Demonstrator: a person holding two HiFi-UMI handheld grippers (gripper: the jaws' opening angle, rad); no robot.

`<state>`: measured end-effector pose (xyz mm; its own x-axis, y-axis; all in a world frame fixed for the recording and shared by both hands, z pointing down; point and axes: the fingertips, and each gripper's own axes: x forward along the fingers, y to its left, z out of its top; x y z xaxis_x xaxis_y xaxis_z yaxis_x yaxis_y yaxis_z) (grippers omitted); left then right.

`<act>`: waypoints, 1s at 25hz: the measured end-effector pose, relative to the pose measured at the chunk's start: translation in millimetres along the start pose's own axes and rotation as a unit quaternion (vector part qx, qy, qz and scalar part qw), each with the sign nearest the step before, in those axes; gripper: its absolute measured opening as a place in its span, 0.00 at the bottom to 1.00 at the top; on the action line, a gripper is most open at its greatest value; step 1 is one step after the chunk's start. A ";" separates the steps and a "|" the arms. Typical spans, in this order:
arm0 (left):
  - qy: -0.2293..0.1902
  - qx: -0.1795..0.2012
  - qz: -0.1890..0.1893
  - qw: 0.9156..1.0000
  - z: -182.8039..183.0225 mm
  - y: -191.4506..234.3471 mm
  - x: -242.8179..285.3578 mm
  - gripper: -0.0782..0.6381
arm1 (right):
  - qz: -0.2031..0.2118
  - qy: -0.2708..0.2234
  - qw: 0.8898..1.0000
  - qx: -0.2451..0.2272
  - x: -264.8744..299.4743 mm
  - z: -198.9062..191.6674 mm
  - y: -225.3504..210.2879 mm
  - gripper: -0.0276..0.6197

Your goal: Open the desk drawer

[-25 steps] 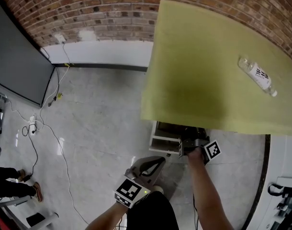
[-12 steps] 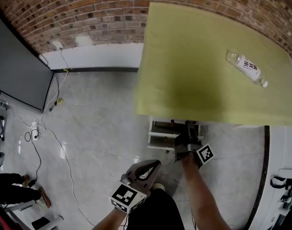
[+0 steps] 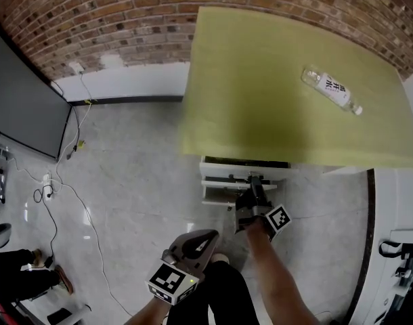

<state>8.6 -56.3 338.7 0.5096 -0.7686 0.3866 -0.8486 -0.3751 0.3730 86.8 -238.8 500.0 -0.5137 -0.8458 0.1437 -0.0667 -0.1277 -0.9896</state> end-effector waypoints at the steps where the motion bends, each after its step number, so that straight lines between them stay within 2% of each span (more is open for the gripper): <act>1: -0.002 -0.001 -0.001 1.000 1.2 -1.3 0.0 0.13 | -0.001 0.001 1.000 0.000 -3.7 -1.3 -0.5 0.08; 13: -0.016 -0.005 -0.012 1.000 11.2 -6.6 -4.7 0.12 | -0.022 -0.001 1.000 0.004 -42.6 -12.9 -6.2 0.08; 25: 0.000 -0.014 -0.017 1.000 2.4 -7.5 -6.7 0.12 | -0.045 0.001 0.999 0.000 -77.7 -26.7 -18.9 0.08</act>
<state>11.2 -49.7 331.3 0.5379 -0.7555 0.3740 -0.8269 -0.3865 0.4085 105.1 -156.7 507.3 -0.5069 -0.8303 0.2317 -0.1124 -0.2028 -0.9728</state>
